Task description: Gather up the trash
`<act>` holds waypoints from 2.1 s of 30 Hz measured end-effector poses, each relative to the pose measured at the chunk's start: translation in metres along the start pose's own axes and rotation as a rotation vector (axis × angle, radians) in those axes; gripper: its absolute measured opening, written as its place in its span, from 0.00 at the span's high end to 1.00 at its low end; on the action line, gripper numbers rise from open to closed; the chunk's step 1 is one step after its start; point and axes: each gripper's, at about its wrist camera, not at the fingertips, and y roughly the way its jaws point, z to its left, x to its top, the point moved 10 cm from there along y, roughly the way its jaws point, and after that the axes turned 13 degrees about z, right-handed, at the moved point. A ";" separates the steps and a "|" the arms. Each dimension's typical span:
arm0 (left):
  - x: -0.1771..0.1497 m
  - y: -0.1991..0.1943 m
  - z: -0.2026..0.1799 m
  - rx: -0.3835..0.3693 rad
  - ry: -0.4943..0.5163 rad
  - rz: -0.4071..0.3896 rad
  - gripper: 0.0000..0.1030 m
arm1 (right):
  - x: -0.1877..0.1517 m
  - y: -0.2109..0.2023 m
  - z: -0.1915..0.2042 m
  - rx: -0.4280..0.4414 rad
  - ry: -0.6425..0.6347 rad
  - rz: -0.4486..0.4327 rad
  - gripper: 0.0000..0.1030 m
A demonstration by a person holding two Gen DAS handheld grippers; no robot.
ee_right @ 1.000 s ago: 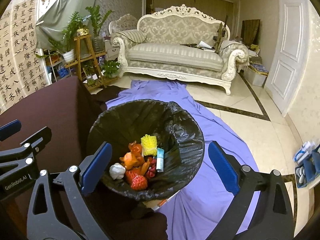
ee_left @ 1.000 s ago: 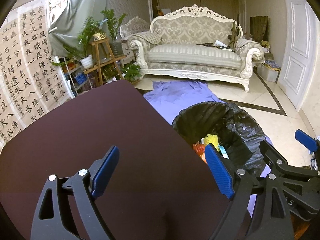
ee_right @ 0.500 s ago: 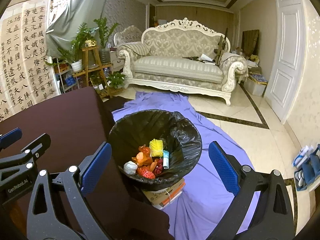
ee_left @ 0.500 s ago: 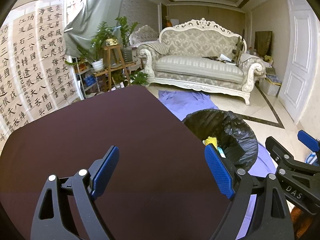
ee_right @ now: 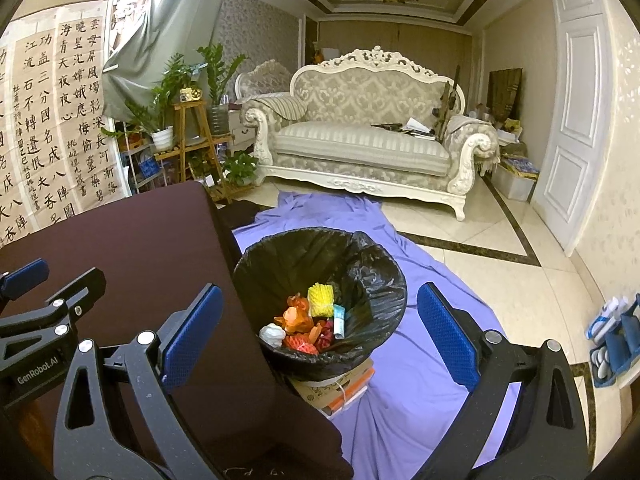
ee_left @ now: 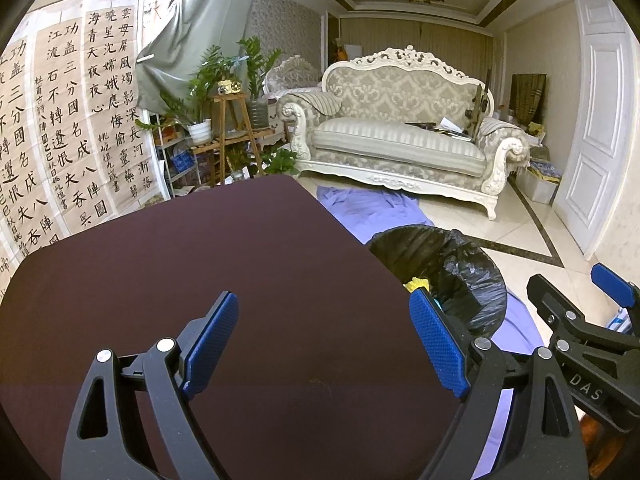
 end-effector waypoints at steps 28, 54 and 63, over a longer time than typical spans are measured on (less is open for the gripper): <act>0.000 -0.002 -0.001 -0.001 -0.004 -0.002 0.18 | 0.003 -0.001 -0.004 -0.002 0.003 -0.003 0.08; 0.000 -0.002 -0.002 -0.001 -0.004 -0.004 0.18 | 0.002 0.000 -0.003 -0.002 0.002 -0.004 0.08; 0.001 -0.004 -0.007 -0.001 -0.002 -0.008 0.18 | 0.001 0.000 -0.003 -0.003 0.002 -0.004 0.08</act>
